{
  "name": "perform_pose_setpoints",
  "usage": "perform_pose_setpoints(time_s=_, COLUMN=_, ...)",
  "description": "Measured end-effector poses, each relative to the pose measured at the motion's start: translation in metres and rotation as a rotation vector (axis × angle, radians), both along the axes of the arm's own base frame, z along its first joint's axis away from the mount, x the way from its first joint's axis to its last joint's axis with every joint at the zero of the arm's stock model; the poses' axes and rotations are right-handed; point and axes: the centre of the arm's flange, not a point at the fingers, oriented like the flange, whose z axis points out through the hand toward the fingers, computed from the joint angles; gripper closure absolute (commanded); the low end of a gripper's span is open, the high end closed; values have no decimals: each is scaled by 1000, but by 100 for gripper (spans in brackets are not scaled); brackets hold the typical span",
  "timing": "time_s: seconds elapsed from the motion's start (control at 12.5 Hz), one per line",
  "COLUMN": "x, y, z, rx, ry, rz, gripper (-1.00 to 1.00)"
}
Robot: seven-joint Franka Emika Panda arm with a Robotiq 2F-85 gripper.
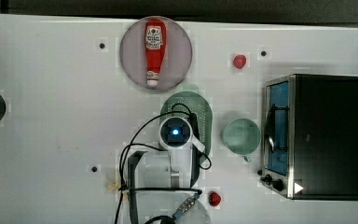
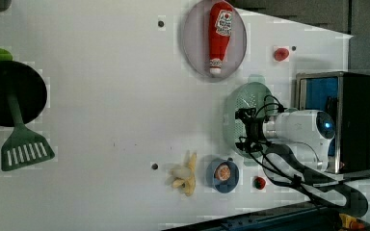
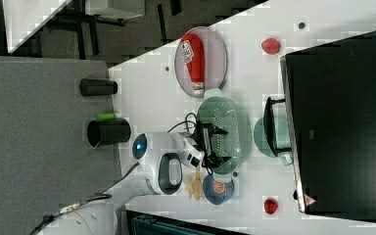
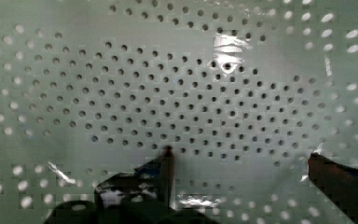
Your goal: Drag strainer right to left.
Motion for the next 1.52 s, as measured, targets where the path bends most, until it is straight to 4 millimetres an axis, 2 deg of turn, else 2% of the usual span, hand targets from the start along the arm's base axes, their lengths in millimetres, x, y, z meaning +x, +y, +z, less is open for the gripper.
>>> perform_pose_setpoints(time_s=0.4, x=6, y=29, z=7, rx=0, ry=-36, rz=-12, gripper=-100)
perform_pose_setpoints(time_s=0.56, x=4, y=48, z=6, rx=-7, ry=-32, rz=-13, gripper=-100)
perform_pose_setpoints(time_s=0.8, x=3, y=98, z=8, rx=3, ry=-41, rz=-61, gripper=-100)
perform_pose_setpoints(time_s=1.04, x=-5, y=145, z=9, rx=18, ry=-46, rz=-38, gripper=-100)
perform_pose_setpoints(time_s=1.2, x=-16, y=167, z=4, rx=-2, ry=-26, rz=0, gripper=-100)
perform_pose_setpoints(time_s=1.36, x=-13, y=190, z=0, rx=8, ry=-26, rz=2, gripper=-100)
perform_pose_setpoints(time_s=1.52, x=-7, y=205, z=1, rx=32, ry=-19, rz=-46, gripper=-100)
